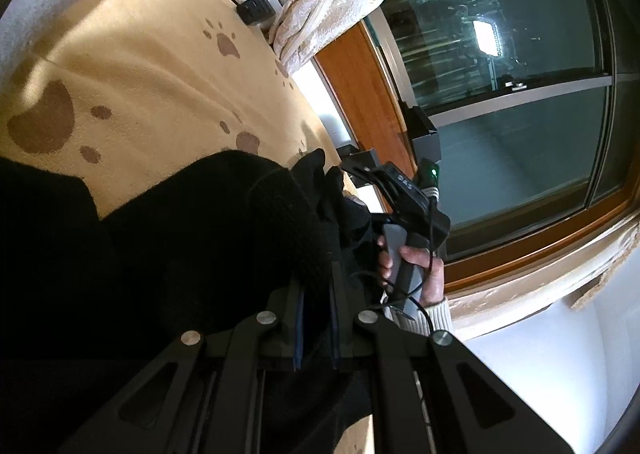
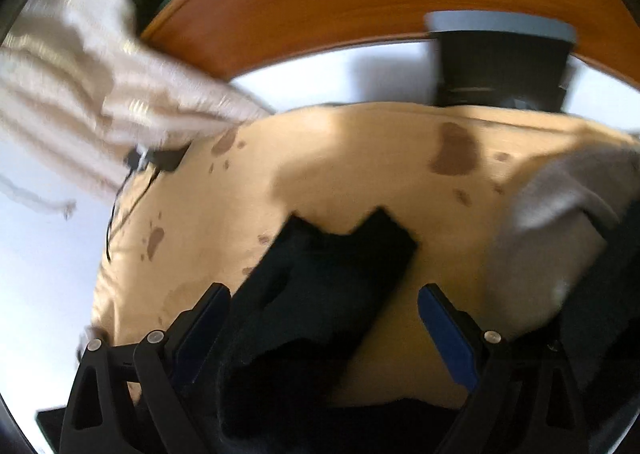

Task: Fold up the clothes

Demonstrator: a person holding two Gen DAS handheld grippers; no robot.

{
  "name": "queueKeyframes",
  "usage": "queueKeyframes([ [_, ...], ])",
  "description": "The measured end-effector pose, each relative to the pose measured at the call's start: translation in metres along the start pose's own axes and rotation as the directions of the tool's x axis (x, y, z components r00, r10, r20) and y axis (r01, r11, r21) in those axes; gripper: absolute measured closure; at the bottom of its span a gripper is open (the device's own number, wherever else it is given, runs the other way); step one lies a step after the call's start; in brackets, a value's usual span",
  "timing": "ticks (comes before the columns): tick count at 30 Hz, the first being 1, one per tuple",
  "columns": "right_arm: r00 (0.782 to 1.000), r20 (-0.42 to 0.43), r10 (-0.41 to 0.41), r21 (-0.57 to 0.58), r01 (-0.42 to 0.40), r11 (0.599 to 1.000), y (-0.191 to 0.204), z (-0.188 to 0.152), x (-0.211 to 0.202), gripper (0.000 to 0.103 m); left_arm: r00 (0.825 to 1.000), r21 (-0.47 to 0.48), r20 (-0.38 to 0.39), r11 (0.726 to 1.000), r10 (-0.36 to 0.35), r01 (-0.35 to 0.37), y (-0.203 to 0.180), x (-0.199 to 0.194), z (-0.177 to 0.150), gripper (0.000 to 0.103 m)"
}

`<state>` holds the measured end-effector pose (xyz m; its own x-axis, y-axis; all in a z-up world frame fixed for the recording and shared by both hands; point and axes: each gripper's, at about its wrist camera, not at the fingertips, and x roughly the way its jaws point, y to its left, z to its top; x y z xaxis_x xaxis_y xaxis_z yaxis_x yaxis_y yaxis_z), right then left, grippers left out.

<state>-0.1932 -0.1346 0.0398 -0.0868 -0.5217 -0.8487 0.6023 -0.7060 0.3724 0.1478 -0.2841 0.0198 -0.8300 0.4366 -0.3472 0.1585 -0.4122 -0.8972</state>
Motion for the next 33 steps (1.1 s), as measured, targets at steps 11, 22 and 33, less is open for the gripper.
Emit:
queueKeyframes([
  [11,0.998,-0.015,0.064,-0.034,-0.065,0.997,-0.014,-0.030,-0.034,0.025,1.000,-0.012,-0.006,1.000,-0.005,0.005,0.001,0.000,0.001,0.092],
  [22,0.996,0.018,0.090,-0.211,-0.084,0.974,-0.016,-0.072,-0.061,0.032,1.000,-0.011,-0.009,1.000,0.022,-0.022,0.004,0.003,-0.001,0.092],
  [33,0.980,0.182,0.083,-0.164,-0.053,0.985,-0.019,-0.091,-0.107,0.087,0.999,0.000,0.008,0.999,0.052,-0.052,0.005,0.003,0.000,0.092],
])
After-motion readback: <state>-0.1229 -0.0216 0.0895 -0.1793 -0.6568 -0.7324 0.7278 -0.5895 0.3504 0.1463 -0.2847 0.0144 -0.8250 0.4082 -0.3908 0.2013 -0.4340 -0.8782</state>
